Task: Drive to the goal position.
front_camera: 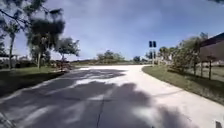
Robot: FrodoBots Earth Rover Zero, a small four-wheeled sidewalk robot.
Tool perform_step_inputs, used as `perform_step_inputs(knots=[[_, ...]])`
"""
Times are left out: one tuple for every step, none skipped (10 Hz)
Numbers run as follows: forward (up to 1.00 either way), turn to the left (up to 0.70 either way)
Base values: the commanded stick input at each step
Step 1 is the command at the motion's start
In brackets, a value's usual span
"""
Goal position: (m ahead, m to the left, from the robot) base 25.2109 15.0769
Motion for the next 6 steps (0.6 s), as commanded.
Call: perform_step_inputs(knots=[[0.85, 0.0], [0.85, 0.0], [0.85, 0.0], [0.85, 0.0], [0.85, 0.0], [0.85, 0.0]])
